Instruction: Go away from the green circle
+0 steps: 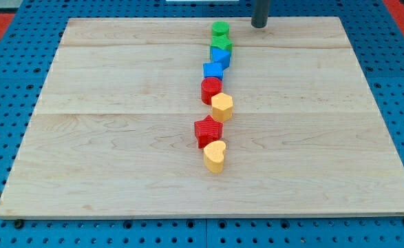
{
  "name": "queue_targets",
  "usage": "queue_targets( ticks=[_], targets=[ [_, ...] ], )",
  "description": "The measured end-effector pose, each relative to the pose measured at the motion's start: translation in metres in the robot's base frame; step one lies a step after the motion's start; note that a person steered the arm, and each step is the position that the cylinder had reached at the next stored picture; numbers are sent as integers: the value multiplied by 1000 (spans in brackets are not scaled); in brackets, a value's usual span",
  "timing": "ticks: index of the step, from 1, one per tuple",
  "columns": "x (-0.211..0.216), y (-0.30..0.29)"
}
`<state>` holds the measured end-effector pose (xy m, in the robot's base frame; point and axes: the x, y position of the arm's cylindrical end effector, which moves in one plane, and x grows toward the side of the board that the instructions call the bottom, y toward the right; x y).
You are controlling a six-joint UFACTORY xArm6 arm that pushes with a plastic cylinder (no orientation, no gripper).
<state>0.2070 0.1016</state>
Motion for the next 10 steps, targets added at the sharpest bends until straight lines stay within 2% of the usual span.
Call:
queue_targets(
  ticks=[1, 10],
  targets=[
    [7, -24],
    [18, -20]
  ],
)
